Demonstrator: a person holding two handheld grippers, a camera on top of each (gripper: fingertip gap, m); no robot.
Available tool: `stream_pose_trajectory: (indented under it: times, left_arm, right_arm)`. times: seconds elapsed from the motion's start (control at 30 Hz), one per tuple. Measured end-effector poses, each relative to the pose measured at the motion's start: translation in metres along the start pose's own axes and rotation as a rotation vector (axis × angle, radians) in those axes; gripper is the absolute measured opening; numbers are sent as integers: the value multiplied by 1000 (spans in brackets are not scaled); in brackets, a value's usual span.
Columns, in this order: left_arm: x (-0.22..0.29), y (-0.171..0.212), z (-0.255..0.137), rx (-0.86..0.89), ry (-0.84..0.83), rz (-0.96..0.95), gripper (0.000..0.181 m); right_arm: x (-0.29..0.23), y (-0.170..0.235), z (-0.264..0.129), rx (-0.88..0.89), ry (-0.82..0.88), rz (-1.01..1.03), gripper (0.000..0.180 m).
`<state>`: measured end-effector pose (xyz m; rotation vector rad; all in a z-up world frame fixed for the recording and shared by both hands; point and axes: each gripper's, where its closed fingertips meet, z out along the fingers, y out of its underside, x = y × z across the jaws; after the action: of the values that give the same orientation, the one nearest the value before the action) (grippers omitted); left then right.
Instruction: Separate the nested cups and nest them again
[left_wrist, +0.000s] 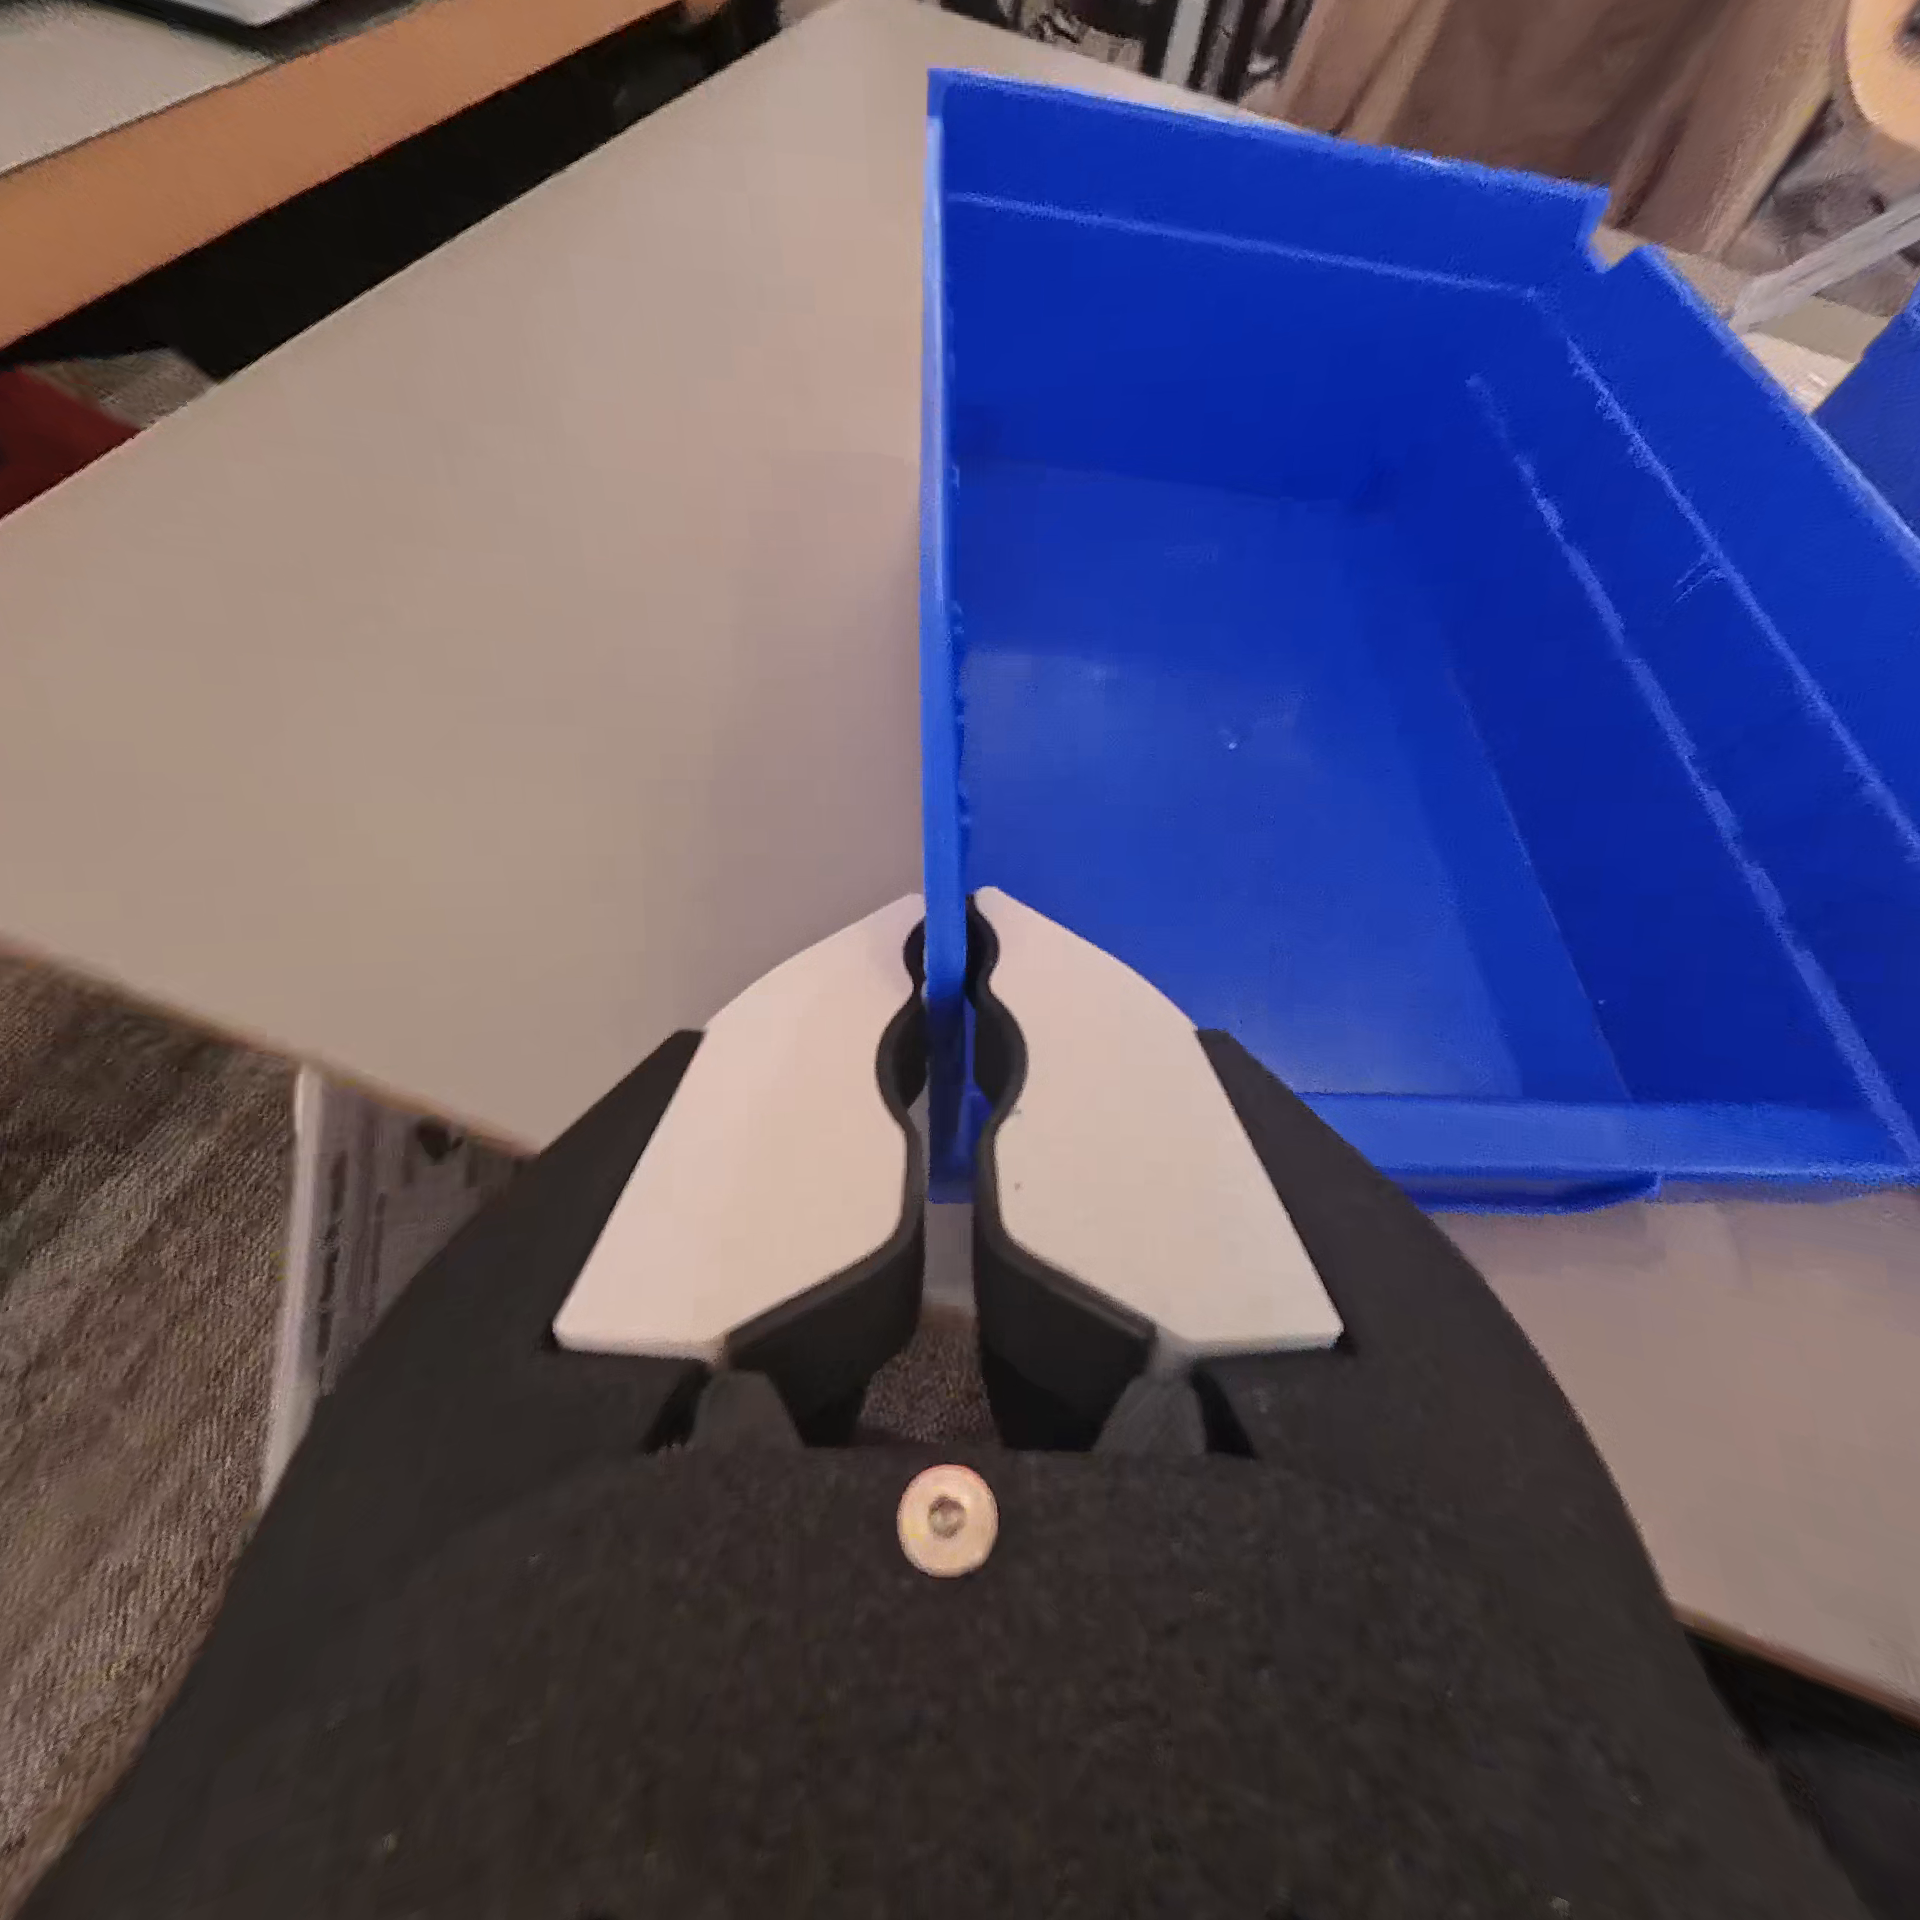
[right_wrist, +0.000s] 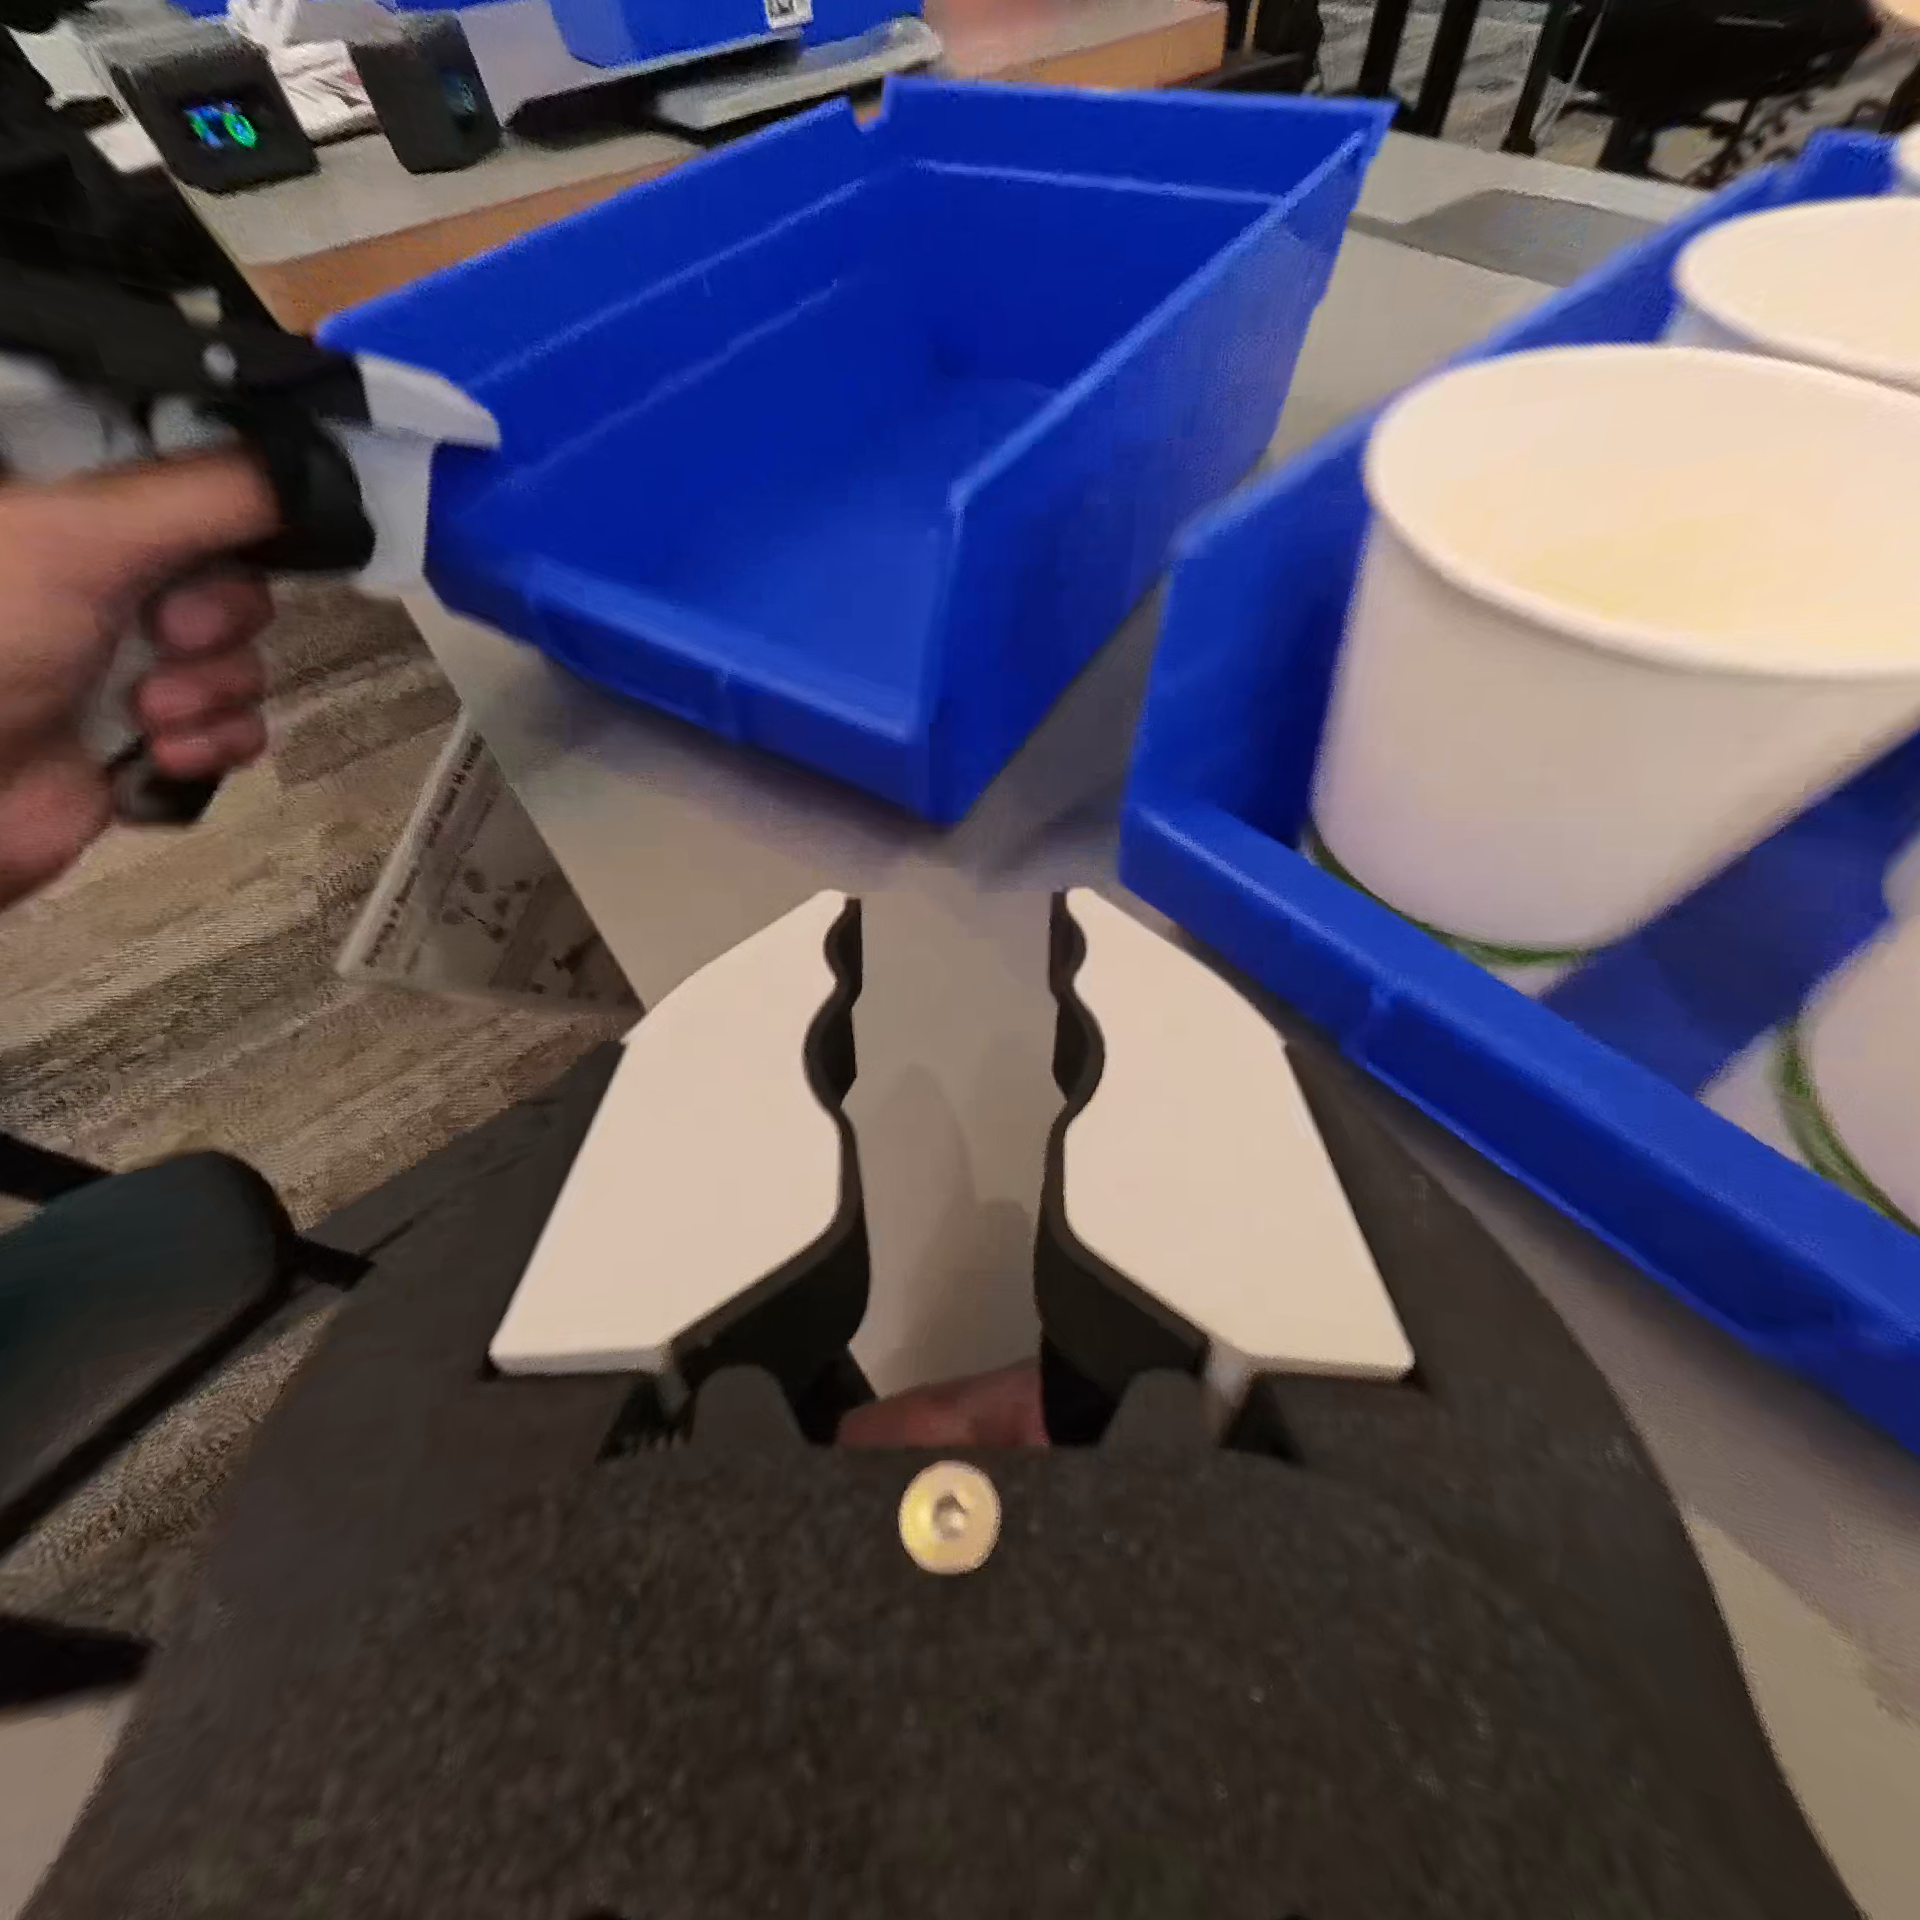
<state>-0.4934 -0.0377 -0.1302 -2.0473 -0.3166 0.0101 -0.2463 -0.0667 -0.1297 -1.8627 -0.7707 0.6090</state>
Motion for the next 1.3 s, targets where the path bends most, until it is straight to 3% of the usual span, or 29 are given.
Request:
stream_pose_trajectory:
  times: [0.07,0.23,0.3,0.33,0.4,0.63,0.8,0.97,1.13,1.3]
  left_arm:
    - [-3,11,-22,14,-35,-9,3]
    - [3,33,-59,39,-55,6,4]
    - [11,38,-66,47,-43,14,4]
    - [13,40,-70,50,-50,17,4]
    - [17,42,-75,73,-65,31,5]
    - [30,-3,-111,301,-138,72,4]
    - [76,-78,-143,521,-78,150,4]
    - [185,-146,-145,654,125,246,5]
    - [337,-159,-129,643,416,283,5]
    - [479,-109,-102,499,630,315,5]
  right_arm:
    - [-10,-10,16,17,14,30,42]
    - [-23,-13,48,5,-3,134,40]
    - [-17,-16,53,36,52,164,30]
    - [-8,-18,53,46,121,154,14]
    - [-2,-22,51,72,154,147,6]
    - [-3,-70,22,253,199,99,3]
    - [25,-148,-40,482,292,25,3]
    - [106,-199,-135,618,508,-24,3]
    - [201,-183,-249,599,786,-9,3]
    - [285,-119,-337,468,979,52,4]
